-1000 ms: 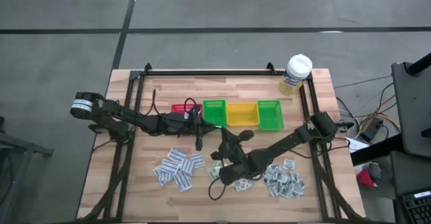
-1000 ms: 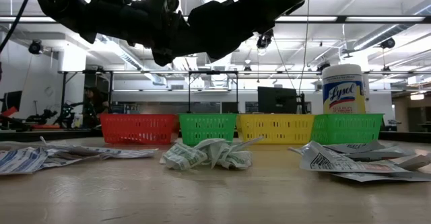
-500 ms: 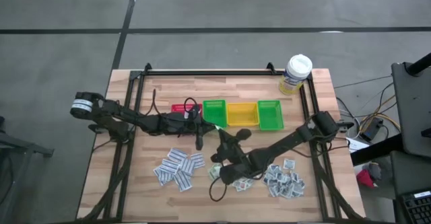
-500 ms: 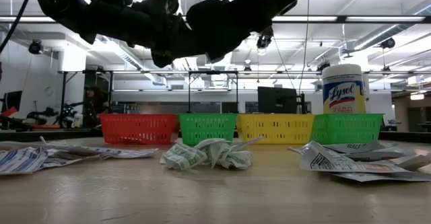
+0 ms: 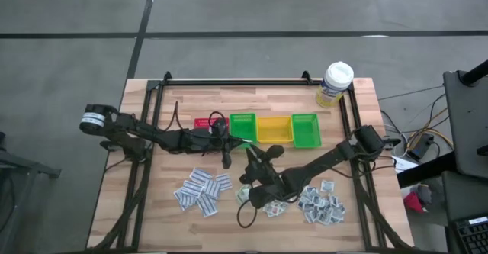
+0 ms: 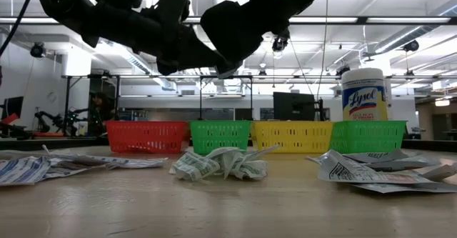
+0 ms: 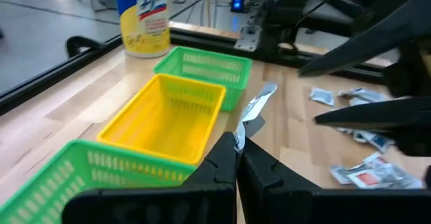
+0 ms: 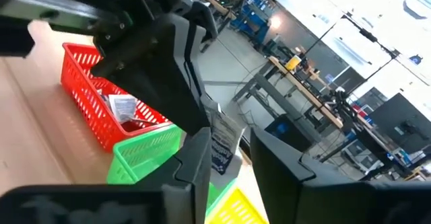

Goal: Pick & Place First Aid Supplies
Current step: Put the alcohol pad into the red basket

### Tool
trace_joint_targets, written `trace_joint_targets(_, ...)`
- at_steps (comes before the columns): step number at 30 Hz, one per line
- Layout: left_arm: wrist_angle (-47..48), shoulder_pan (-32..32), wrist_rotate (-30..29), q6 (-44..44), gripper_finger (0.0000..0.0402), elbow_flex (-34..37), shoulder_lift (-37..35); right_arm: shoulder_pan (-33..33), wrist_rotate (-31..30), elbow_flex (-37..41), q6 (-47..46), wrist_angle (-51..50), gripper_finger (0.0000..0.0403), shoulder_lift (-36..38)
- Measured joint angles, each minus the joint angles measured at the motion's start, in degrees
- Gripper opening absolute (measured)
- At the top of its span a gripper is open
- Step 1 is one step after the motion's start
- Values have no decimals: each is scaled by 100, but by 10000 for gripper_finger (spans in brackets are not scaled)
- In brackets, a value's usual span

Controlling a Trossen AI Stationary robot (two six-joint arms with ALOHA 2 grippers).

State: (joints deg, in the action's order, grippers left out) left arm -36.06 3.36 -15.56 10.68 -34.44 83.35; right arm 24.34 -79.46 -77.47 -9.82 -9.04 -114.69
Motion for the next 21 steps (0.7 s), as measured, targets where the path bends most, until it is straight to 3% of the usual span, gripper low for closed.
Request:
trace_joint_targets(10, 611, -79, -567, 150, 0, 2, 0, 101, 2, 0, -479, -739, 125, 0)
trace_joint_targets(13, 738, -129, -572, 193, 0, 2, 0, 120, 143, 0, -1388, -1636, 122, 60)
trace_joint_targets(18, 894, -241, -638, 301, 0, 2, -4, 122, 977, 0, -3629, -3866, 116, 371)
trace_joint_targets(21, 911, -315, -654, 302, 0, -9, -8, 180, 1204, 18, -4365, -4809, 112, 474)
